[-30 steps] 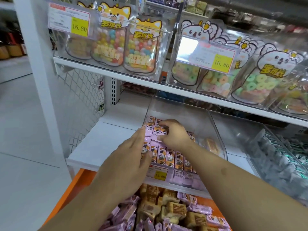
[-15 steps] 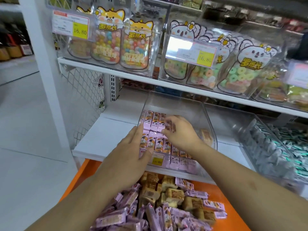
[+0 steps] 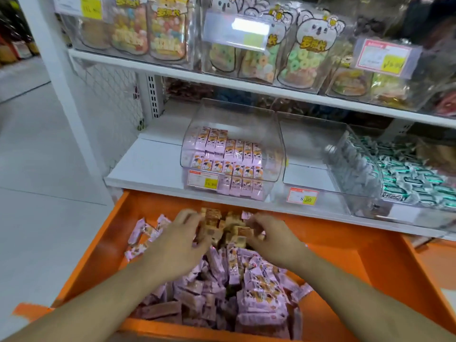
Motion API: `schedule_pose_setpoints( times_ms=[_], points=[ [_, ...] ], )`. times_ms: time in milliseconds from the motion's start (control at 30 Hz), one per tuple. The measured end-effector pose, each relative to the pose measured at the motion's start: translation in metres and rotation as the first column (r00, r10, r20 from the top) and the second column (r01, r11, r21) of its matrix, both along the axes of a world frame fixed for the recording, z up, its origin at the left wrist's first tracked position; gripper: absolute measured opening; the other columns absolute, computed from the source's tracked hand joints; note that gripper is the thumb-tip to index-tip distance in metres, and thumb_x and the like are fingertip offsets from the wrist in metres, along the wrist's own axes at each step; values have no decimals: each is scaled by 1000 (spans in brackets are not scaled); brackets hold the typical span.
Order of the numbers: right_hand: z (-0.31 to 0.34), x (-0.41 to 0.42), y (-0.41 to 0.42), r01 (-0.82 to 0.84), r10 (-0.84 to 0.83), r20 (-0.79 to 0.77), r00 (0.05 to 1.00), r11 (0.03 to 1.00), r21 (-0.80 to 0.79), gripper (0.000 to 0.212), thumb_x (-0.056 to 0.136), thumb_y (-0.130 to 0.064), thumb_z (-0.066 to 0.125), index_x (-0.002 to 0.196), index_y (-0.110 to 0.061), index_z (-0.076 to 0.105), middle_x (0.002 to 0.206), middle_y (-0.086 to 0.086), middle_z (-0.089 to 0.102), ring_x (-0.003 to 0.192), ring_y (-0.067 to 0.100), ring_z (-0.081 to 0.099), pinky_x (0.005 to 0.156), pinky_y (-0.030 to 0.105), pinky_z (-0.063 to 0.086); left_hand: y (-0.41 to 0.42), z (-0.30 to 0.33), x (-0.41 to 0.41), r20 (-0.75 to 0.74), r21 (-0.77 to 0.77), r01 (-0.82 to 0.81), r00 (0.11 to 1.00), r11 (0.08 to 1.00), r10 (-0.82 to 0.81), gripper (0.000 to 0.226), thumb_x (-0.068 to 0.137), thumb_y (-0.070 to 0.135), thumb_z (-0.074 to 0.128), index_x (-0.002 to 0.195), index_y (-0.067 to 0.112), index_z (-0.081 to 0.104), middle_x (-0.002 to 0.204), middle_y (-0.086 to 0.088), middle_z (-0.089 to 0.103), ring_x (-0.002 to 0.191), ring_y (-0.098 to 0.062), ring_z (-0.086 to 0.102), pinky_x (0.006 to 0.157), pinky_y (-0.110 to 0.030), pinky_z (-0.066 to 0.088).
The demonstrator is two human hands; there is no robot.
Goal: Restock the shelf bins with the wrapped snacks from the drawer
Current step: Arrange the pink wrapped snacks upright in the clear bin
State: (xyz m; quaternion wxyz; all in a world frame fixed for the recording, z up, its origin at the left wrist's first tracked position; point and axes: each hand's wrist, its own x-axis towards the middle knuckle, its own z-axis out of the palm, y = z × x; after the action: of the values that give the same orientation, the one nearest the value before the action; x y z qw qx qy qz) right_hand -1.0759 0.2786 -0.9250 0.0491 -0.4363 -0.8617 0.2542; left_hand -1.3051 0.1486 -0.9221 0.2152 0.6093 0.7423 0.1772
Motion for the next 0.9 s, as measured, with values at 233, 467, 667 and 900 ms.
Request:
schedule_pose_setpoints(
  times_ms=[233, 467, 667, 900],
  points=[
    [-71, 13, 42, 158, -144, 156, 977, 984, -82, 71, 92, -31, 70, 155, -25, 39, 146, 9, 49, 130, 34, 52, 103, 40, 48, 24, -95, 24, -62, -225, 180, 978, 958, -198, 78, 92, 63, 57, 160, 42, 27, 163, 3, 30, 138, -22, 47, 111, -38, 42],
    [-138, -5, 87, 192, -188, 69, 980, 980, -49, 81, 86, -31, 75, 158, -27, 38, 154, 13, 46, 136, 41, 47, 113, 47, 43, 60, -161, 21, -26, -381, 248, 960, 891, -278, 99, 77, 76, 70, 160, 50, 21, 150, 2, 54, 145, -26, 38, 120, -46, 20],
    [-159, -11, 92, 137, -148, 145, 978, 987, 89, 39, 92, -33, 73, 129, -23, 67, 133, 5, 59, 122, 34, 52, 100, 40, 47, 64, -176, 26, 17, -446, 212, 973, 870, -228, 90, 78, 71, 75, 155, 42, 40, 160, 2, 46, 149, -27, 37, 124, -54, 11],
    [-131, -3, 74, 39, -59, 134, 989, 988, 147, 41, 88, -37, 79, 126, -26, 70, 123, 2, 64, 113, 29, 53, 98, 40, 47, 53, -156, 23, 235, -365, 72, 972, 928, 18, 68, 75, 40, 92, 133, 46, 58, 117, 6, 71, 80, -7, 70, 64, -19, 53]
  ],
)
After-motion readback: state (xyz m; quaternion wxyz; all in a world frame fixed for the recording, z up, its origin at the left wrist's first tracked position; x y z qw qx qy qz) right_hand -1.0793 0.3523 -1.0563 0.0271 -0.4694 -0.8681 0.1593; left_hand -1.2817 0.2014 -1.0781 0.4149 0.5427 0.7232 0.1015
